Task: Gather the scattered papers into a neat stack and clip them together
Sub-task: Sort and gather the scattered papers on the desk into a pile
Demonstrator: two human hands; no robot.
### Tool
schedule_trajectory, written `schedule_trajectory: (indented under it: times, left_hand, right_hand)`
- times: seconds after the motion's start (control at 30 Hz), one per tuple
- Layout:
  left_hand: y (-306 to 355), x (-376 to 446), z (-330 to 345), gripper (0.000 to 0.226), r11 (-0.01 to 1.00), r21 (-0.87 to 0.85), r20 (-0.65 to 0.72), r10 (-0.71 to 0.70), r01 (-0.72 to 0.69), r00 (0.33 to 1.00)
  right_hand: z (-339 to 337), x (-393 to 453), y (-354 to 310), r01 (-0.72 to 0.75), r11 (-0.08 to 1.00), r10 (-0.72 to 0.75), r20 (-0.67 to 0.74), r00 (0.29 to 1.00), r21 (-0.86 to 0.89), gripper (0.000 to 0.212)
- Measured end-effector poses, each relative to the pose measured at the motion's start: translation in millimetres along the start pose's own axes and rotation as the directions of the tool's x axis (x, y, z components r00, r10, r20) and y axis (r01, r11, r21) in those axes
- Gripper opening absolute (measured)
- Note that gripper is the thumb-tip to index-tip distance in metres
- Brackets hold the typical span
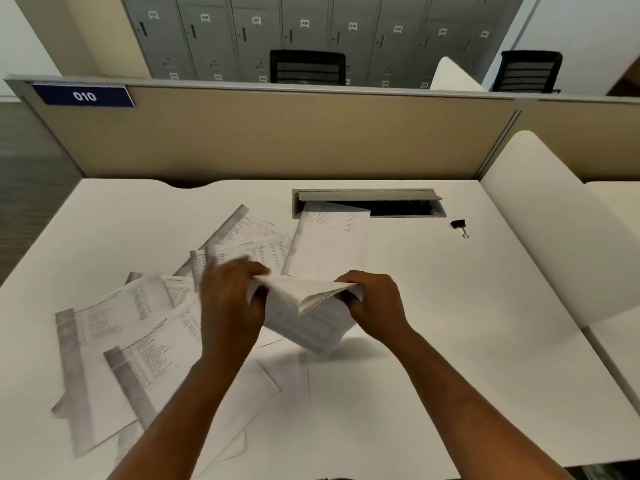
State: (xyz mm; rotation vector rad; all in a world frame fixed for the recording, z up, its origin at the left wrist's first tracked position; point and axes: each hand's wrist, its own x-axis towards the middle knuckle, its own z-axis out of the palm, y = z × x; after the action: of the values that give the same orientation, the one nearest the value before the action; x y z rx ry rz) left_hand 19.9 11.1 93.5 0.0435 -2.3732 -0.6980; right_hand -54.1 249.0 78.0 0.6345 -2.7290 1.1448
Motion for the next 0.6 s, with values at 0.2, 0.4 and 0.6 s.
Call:
schedule_trajectory:
  times: [0.2, 0.4, 0.6]
  left_hand:
    - [-2, -23, 3, 0.078, 0.672, -0.462, 0.097, -0.610, 0.578, 0.786]
    - [24, -21, 13, 0.024, 0.712, -0.560, 0.144, -0.421, 0.424, 0.896]
    - [28, -39, 27, 0.032, 0.747, -0.544, 0.111, -0.388, 0.383, 0.915]
  right_hand:
    - [-2, -12, 13, -0.355, 0.791, 0.373, 0.068, 0.926, 0.498, 0.013]
    - [4, -19, -3, -0.182, 0.760, 0.313, -0.106, 0.944, 0.624, 0.016]
    - [15, -33, 7, -0.217, 0.766, 0.350, -0.109, 0.930, 0.605, 0.039]
